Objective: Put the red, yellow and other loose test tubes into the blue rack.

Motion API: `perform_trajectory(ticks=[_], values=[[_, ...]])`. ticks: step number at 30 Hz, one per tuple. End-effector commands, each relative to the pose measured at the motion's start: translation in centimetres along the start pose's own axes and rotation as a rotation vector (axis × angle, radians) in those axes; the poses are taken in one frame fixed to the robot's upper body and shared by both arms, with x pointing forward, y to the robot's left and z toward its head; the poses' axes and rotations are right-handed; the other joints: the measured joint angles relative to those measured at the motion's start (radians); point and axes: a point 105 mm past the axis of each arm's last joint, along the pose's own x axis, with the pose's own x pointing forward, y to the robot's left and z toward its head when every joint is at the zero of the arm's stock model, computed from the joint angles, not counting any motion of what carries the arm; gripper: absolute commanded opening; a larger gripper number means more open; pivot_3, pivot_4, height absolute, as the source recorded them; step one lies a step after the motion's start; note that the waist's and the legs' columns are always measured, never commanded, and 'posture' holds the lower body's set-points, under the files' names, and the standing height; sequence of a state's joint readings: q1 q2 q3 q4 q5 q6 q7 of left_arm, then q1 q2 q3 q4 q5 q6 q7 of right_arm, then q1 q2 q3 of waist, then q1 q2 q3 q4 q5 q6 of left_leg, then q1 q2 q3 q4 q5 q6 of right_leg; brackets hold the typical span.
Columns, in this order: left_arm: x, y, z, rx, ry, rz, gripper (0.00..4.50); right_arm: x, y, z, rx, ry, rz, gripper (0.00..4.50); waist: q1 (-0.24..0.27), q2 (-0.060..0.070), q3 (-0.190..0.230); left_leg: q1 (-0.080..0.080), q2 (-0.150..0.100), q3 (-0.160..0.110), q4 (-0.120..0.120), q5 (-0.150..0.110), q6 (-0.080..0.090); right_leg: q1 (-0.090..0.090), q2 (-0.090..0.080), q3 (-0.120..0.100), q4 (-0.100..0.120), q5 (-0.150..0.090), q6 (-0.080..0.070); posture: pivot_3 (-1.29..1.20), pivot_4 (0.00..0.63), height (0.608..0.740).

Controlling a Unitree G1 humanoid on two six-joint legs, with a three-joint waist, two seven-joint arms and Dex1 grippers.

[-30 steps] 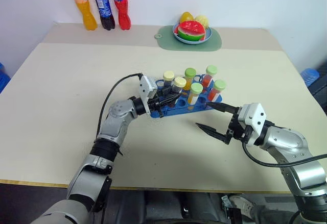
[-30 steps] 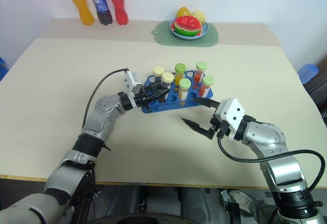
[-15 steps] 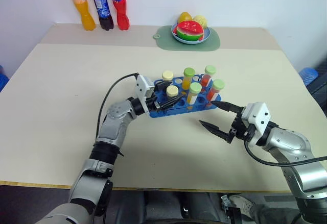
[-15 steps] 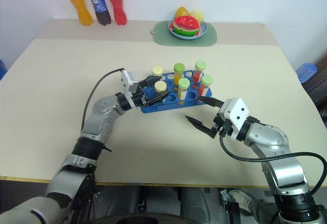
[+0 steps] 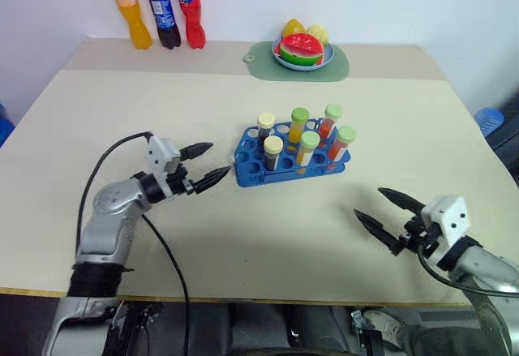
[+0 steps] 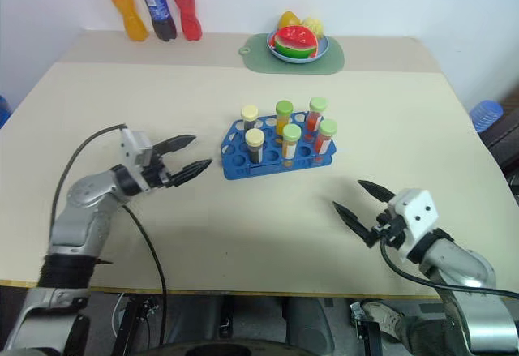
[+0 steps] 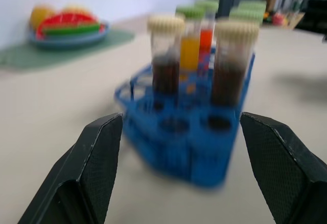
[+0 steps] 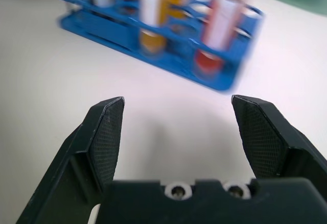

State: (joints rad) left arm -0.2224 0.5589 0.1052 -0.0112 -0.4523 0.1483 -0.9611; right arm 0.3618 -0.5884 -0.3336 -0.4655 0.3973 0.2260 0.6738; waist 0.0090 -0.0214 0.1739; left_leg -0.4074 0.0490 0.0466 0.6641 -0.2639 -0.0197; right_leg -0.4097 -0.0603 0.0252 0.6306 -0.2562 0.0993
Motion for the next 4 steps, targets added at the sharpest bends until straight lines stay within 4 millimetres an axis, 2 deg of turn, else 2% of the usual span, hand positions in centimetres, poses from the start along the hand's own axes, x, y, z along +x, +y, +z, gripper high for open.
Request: perform_trajectory(ticks=[1, 4], values=[[-1.59, -0.49, 1.73, 0.007, -0.005, -0.029, 3.73, -1.09, -0.8, 0.63, -0.021, -0.029, -0.061, 3.71, 0.0, 0.0, 0.0, 0.0, 0.0, 0.0, 0.0, 0.0, 0.0, 0.0, 0.0, 0.0, 0.0, 0.0, 0.0, 0.0, 0.15, 0.74], [-2.58, -0.72, 1.68, -0.021, 0.034, -0.042, 3.73, -1.6, -0.95, 0.35, -0.015, -0.021, -0.076, 3.71, 0.001, 0.0, 0.0, 0.0, 0.0, 0.001, 0.0, 0.0, 0.0, 0.0, -0.002, 0.0, 0.0, 0.0, 0.0, 0.0, 0.15, 0.74]])
